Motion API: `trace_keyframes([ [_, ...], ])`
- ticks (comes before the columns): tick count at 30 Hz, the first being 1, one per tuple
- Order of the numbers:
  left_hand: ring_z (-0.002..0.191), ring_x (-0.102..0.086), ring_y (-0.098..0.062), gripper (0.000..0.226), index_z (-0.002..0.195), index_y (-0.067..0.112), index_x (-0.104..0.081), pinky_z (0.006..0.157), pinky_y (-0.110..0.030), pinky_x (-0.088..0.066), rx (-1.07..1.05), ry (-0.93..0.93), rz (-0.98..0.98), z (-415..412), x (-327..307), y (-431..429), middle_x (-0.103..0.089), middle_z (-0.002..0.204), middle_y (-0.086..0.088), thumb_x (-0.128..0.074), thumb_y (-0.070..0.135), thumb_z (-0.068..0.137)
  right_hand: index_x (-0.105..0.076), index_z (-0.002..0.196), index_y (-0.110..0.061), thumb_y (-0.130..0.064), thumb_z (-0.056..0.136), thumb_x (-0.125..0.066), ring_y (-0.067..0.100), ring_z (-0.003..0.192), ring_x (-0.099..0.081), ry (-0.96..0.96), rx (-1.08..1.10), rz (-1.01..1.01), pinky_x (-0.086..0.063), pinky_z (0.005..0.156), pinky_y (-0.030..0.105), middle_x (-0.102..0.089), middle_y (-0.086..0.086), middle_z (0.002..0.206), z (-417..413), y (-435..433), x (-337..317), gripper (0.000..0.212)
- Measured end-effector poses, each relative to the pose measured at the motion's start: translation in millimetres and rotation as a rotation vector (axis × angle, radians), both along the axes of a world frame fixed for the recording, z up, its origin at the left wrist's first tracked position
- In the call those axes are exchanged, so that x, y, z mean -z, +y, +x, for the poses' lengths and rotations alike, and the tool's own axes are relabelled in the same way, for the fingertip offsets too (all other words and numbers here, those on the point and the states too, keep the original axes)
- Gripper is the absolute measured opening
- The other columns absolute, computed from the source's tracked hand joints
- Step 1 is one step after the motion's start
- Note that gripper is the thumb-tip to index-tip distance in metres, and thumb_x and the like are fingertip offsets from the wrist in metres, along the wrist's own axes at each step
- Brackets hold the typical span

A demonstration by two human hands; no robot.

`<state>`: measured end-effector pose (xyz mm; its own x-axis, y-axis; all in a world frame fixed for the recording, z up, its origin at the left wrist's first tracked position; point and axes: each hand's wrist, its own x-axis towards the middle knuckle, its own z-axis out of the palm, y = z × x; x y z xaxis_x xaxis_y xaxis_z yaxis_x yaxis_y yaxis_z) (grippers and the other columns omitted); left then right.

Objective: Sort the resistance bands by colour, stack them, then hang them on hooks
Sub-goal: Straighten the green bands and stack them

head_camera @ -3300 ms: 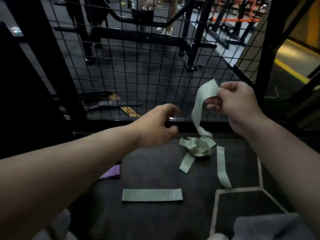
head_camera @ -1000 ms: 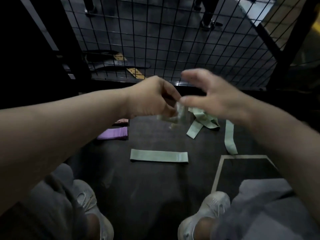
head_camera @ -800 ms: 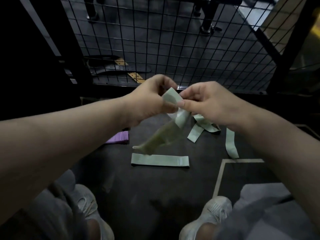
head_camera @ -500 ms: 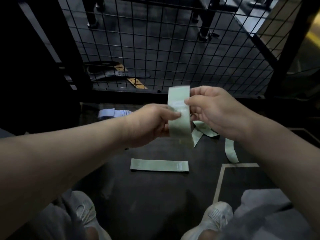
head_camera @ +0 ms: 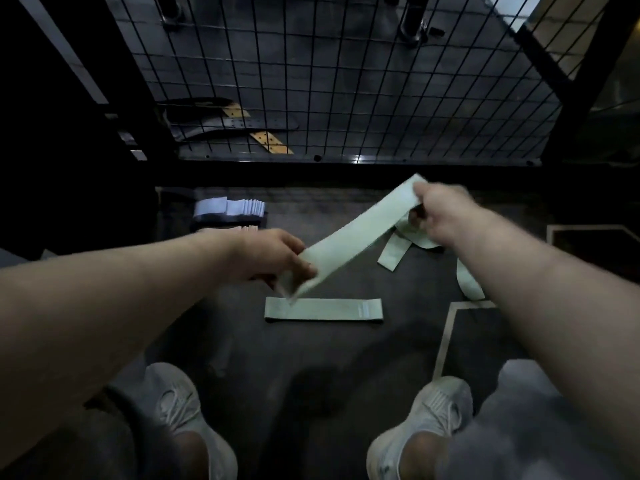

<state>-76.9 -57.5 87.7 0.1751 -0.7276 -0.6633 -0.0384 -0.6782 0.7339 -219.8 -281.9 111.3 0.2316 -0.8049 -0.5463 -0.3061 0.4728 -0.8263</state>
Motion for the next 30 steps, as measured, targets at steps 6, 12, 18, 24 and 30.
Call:
trace_keyframes([
  [6,0.051,-0.055,-0.017,0.012,0.083,0.005,-0.064,0.044,-0.022,-0.042,-0.366,-0.126,0.150,46.7,92.3,10.0,-0.060,0.066,-0.012,-0.075,0.010,0.085,-0.050,0.085,-0.012,-0.015,0.104,-0.046,0.004,0.023,-0.044,0.358,-0.123,0.338,-0.031,0.027,0.011,-0.057,0.005,0.050,-42.8,32.0,143.2,0.019],
  [12,0.050,-0.053,-0.019,0.004,0.089,0.009,-0.062,0.038,-0.016,-0.038,-0.676,-0.165,0.277,11.1,190.5,11.3,-0.058,0.066,-0.011,-0.066,0.008,0.089,-0.062,0.102,-0.006,-0.012,0.096,-0.060,0.015,0.056,-0.056,0.471,-0.031,0.235,-0.044,0.041,0.021,-0.062,0.008,0.079,-59.6,57.0,225.8,0.008],
  [18,0.061,-0.059,-0.025,0.012,0.077,0.014,-0.062,0.066,-0.036,-0.054,-0.820,-0.202,0.319,-6.6,235.9,18.8,-0.066,0.079,-0.014,-0.068,0.005,0.083,-0.063,0.093,-0.011,-0.013,0.090,-0.067,0.020,0.082,-0.058,0.546,-0.170,-0.024,-0.045,0.074,0.027,-0.061,0.002,0.085,-63.4,56.9,253.6,0.005],
  [24,0.090,-0.068,-0.030,0.016,0.091,0.014,-0.060,0.087,-0.037,-0.056,-0.653,-0.315,0.343,-7.6,249.5,22.1,-0.070,0.096,-0.010,-0.073,0.014,0.083,-0.057,0.097,-0.017,-0.019,0.088,-0.069,0.028,0.097,-0.063,0.678,-0.266,-0.106,-0.047,0.082,0.028,-0.063,0.006,0.102,-68.8,55.2,280.0,0.015],
  [30,0.126,-0.041,-0.035,0.076,0.141,0.016,-0.038,0.102,-0.041,-0.037,0.056,-0.936,0.376,-14.3,244.4,26.6,-0.038,0.141,-0.013,-0.073,0.040,0.079,-0.043,0.141,-0.020,-0.023,0.078,-0.072,0.029,0.135,-0.031,0.911,-0.766,-0.477,-0.028,0.112,0.038,-0.030,0.005,0.148,-72.9,55.9,273.6,0.069],
])
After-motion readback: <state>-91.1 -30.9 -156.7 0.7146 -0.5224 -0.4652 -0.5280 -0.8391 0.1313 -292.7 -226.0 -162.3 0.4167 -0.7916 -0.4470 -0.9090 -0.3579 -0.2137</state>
